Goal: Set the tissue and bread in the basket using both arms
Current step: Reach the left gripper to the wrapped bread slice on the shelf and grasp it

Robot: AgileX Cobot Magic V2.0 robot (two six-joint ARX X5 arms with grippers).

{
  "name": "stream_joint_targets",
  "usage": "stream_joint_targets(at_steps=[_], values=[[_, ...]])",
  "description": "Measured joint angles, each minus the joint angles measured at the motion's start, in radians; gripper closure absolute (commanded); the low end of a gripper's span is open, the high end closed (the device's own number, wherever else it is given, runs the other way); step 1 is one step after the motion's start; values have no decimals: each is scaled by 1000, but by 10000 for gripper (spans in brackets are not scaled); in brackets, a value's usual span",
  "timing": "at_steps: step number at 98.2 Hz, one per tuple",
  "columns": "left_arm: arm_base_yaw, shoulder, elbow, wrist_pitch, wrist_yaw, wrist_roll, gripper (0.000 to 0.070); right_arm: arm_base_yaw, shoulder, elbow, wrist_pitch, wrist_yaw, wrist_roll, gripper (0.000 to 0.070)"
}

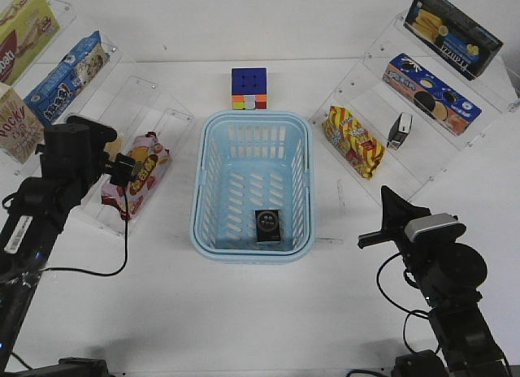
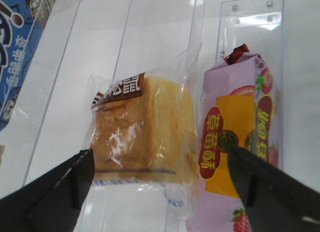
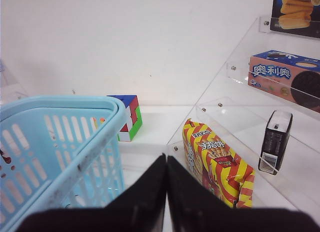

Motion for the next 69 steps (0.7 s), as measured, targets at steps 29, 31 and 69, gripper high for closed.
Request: stream_joint_targets(at_steps=[29, 31, 69], values=[[-11, 109, 6, 18, -57, 72, 201, 0, 0, 0, 0, 0, 0, 700], [-11, 111, 6, 20, -62, 73, 202, 0, 0, 0, 0, 0, 0, 700], [-5, 133, 16, 53, -112, 88, 625, 0, 0, 0, 7, 0, 0, 700]])
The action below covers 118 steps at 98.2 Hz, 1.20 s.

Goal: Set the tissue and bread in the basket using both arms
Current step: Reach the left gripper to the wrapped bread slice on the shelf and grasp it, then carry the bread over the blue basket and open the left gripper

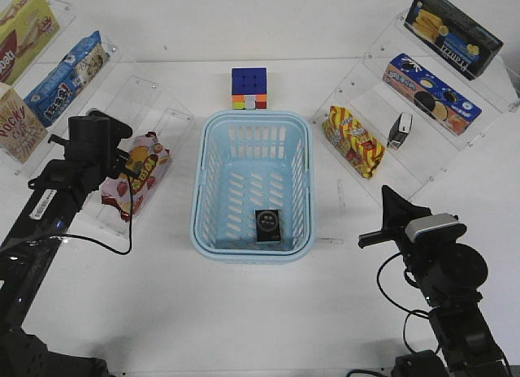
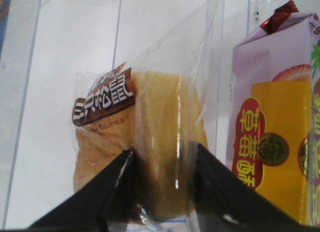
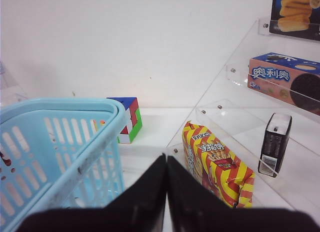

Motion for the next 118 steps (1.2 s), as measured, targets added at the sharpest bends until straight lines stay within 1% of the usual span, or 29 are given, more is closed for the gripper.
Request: stream_joint_targets(at_steps=[13, 25, 29, 33, 37, 44, 45, 52, 53, 55, 56, 58, 62, 66, 74, 77, 80, 90, 94, 99, 113, 116, 118], values=[[-17, -11, 41, -45, 2, 0, 624, 0, 0, 0, 1, 0, 0, 700], [-49, -48, 118, -68, 7, -11, 623, 0, 0, 0, 2, 0, 0, 700], [-63, -71, 150, -69, 18, -28, 623, 0, 0, 0, 4, 0, 0, 700], [-79, -97, 180, -71, 53, -50, 623, 0, 0, 0, 5, 0, 0, 700], [-96, -124, 206, -72, 108, -78, 623, 0, 0, 0, 5, 0, 0, 700], [-124, -171, 225, -58, 243, -139, 623, 0, 0, 0, 5, 0, 0, 700], [-130, -180, 227, -57, 282, -156, 623, 0, 0, 0, 5, 0, 0, 700], [-164, -199, 229, -60, 479, -225, 623, 0, 0, 0, 5, 0, 0, 700], [-166, -199, 229, -60, 494, -230, 623, 0, 0, 0, 5, 0, 0, 700], [-178, -197, 229, -62, 554, -247, 623, 0, 0, 0, 6, 0, 0, 700], [-188, -192, 229, -63, 596, -260, 623, 0, 0, 0, 6, 0, 0, 700], [-201, -185, 229, -64, 647, -273, 623, 0, 0, 0, 6, 0, 0, 700], [-230, -162, 229, -68, 738, -294, 623, 0, 0, 0, 6, 0, 0, 700], [-264, -133, 228, -76, 792, -310, 622, 0, 0, 0, 7, 0, 0, 700], [-334, -72, 219, -91, 805, -319, 614, 0, 0, 0, 7, 0, 0, 700], [-358, -51, 216, -97, 809, -320, 598, 0, 0, 0, 7, 0, 0, 700], [-377, -29, 215, -102, 811, -320, 555, 0, 0, 0, 6, 0, 0, 700], [-416, 19, 214, -102, 813, -309, 366, 0, 0, 0, 6, 0, 0, 700], [-418, 28, 214, -99, 814, -305, 317, 0, 0, 0, 7, 0, 0, 700], [-418, 31, 214, -97, 813, -301, 302, 0, 0, 0, 6, 0, 0, 700], [-411, 25, 216, -97, 813, -296, 306, 0, 0, 0, 7, 0, 0, 700], [-409, 20, 216, -98, 813, -296, 318, 0, 0, 0, 7, 0, 0, 700], [-406, 15, 217, -101, 812, -298, 345, 0, 0, 0, 7, 0, 0, 700]])
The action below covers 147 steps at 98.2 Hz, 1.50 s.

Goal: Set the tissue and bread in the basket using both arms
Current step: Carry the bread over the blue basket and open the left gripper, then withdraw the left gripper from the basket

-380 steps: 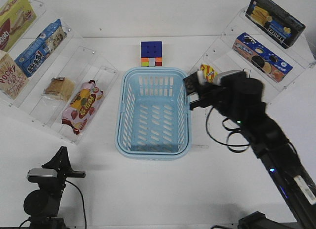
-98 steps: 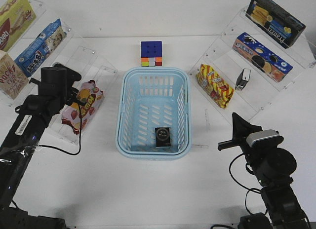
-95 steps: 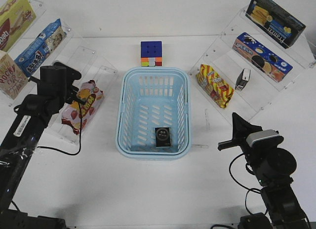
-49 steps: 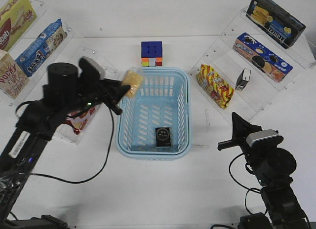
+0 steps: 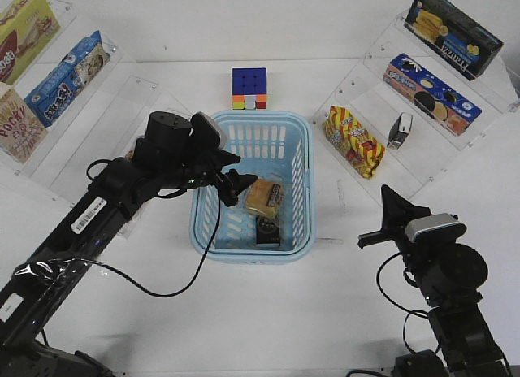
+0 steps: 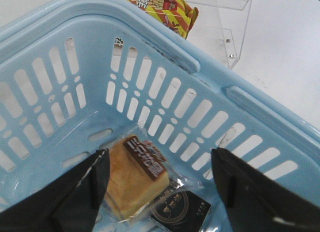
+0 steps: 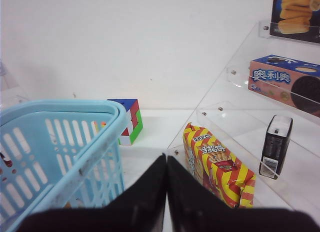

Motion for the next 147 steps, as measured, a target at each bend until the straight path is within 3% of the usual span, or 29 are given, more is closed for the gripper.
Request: stream_joint_targets(at_steps=[14, 29, 44, 60, 73, 82, 83, 103, 126, 147], values=[[38, -63, 44, -3, -95, -37, 700, 0, 0, 0, 0, 0, 0, 700], [68, -213, 63, -21, -244, -90, 699, 0, 0, 0, -1, 0, 0, 700], [71, -348, 64, -164, -388, -103, 699, 0, 0, 0, 0, 0, 0, 700], [78, -504, -99, -138, -465, -135, 699, 0, 0, 0, 0, 0, 0, 700], [78, -697, -385, 64, -491, -156, 699, 0, 0, 0, 0, 0, 0, 700], [78, -861, -650, 307, -471, -157, 699, 0, 0, 0, 0, 0, 0, 700], [77, -1054, -1005, 620, -488, -171, 699, 0, 0, 0, 0, 0, 0, 700], [77, -1101, -1034, 515, -493, -174, 699, 0, 0, 0, 0, 0, 0, 700], [77, -1146, -1032, 520, -495, -172, 699, 0, 0, 0, 0, 0, 0, 700], [95, -1170, -1056, 533, -652, -139, 699, 0, 0, 0, 0, 0, 0, 700]])
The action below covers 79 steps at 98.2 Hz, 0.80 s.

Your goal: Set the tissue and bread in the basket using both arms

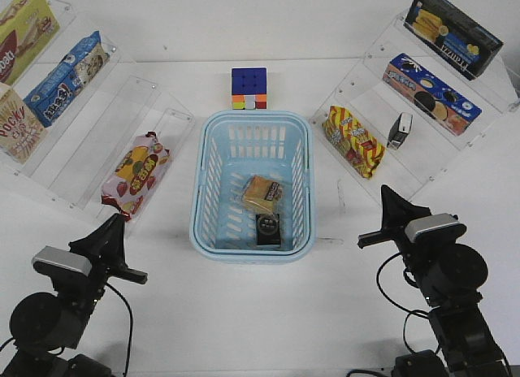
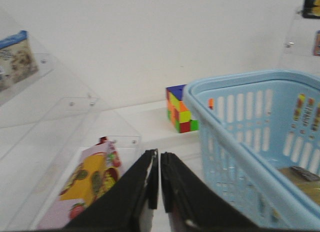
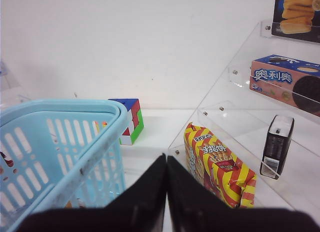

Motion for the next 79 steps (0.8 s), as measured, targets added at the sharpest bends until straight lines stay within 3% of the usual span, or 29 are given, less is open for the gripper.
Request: stream_joint_targets(at_steps=[7, 25, 38, 59, 79], values=[[51, -31, -54, 15, -42, 3, 699, 0, 0, 0, 1, 0, 0, 700], [212, -165, -277, 60, -37, -55, 699, 0, 0, 0, 0, 0, 0, 700], [289, -286, -410, 86, 57, -107, 699, 0, 0, 0, 0, 0, 0, 700], [365, -389, -532, 79, 214, -124, 699, 0, 0, 0, 0, 0, 0, 700], [392, -389, -533, 47, 262, -122, 699, 0, 0, 0, 1, 0, 0, 700]])
